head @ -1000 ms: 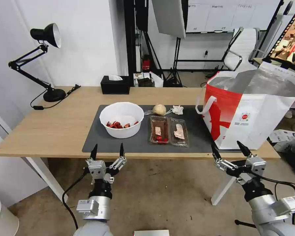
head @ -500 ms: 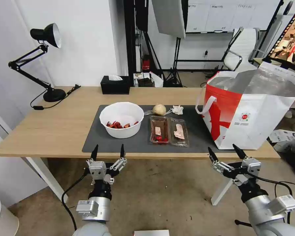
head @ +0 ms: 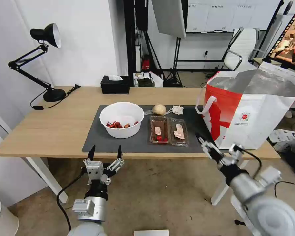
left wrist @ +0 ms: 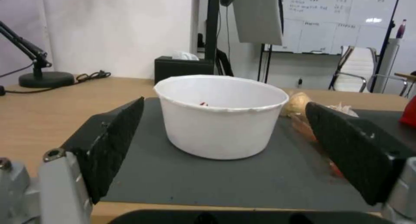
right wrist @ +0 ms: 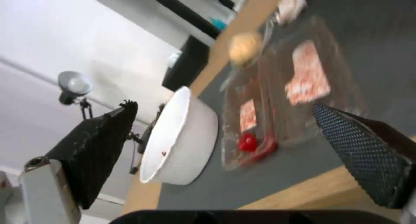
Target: Pick up the trash from the table and place it into the takeout bag.
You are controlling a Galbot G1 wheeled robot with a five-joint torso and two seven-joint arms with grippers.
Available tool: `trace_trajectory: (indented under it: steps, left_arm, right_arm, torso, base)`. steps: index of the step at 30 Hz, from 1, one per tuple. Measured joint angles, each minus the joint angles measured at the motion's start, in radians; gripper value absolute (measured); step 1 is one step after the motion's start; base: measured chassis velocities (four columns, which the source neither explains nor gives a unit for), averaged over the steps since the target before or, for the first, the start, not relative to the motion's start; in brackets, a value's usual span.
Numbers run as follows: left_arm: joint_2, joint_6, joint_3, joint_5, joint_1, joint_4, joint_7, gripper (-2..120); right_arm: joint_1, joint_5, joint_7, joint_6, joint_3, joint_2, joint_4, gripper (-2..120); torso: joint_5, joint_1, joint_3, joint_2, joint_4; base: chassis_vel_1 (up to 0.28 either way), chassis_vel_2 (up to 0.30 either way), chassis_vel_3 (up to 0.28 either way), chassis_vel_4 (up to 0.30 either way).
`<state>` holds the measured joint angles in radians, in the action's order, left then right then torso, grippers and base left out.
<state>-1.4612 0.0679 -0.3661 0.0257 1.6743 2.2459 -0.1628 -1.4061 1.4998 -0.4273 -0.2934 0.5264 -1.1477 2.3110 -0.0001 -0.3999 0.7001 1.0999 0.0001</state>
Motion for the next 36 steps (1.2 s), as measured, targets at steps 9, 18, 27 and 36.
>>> trace_trajectory:
  steps: [9,18,27,36]
  left_arm:
    - [0.002,-0.006,-0.006,0.013,-0.003,-0.026,-0.003,100]
    - [0.0,-0.016,-0.017,0.017,-0.007,-0.047,-0.006,100]
    - [0.0,-0.018,-0.022,0.02,-0.018,-0.059,-0.028,100]
    - [0.012,-0.018,-0.026,0.02,-0.006,-0.05,-0.03,100]
  right_arm:
    - [0.152,0.073,-0.167,0.034,-0.185,-0.071,-0.103,100]
    - [0.279,0.096,-0.217,0.045,-0.247,-0.105,-0.242,100]
    - [0.328,0.106,-0.252,0.042,-0.274,-0.114,-0.291,100]
    - [0.348,0.108,-0.287,0.039,-0.285,-0.143,-0.306,100]
  torso:
    - [-0.0001,0.0,0.0,0.0,-0.0001]
    - [0.0,0.0,0.0,0.0,0.0]
    - [0.0,0.0,0.0,0.0,0.0]
    - [0.0,0.0,0.0,0.0,0.0]
  base:
    - [0.0,0.0,0.0,0.0]
    - [0.0,0.0,0.0,0.0]
    - [0.0,0.0,0.0,0.0]
    - [0.0,0.0,0.0,0.0]
